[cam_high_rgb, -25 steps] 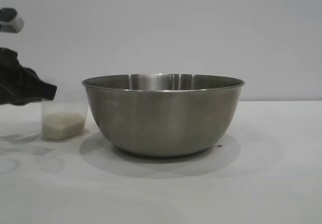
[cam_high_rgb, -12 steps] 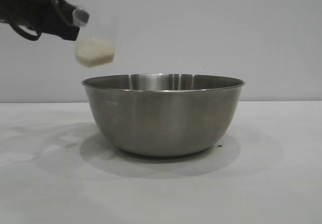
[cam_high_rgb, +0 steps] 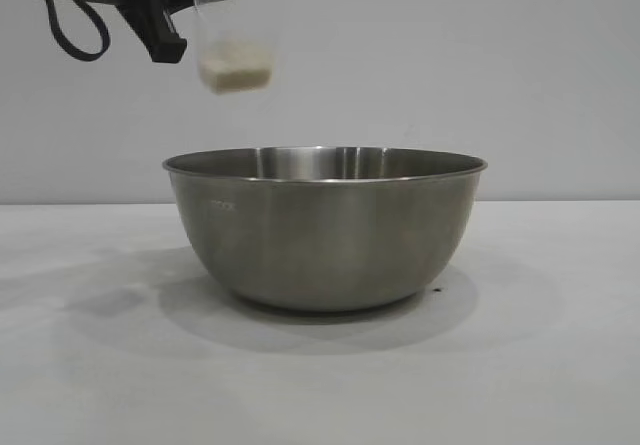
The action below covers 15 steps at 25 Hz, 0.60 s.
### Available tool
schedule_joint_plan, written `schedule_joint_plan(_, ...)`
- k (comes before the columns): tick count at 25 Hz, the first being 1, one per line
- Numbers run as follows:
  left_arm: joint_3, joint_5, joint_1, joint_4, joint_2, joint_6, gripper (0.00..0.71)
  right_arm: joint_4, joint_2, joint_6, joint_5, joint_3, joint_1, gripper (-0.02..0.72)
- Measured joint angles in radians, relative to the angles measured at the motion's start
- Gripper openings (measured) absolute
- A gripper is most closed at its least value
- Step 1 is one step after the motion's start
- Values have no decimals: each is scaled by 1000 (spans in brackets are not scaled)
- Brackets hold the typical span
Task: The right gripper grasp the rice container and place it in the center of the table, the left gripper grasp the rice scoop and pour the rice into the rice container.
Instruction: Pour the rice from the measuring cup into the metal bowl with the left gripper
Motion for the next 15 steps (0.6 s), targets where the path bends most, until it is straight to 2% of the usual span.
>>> schedule_joint_plan(7, 0, 0, 0, 136, 0, 168, 0, 0, 0, 0, 0, 0, 0, 538)
schedule_joint_plan(13, 0, 0, -4, 193, 0, 341, 0, 0, 0, 0, 0, 0, 0, 538)
schedule_joint_plan(15, 0, 0, -21, 195, 0, 416, 0, 0, 0, 0, 0, 0, 0, 538)
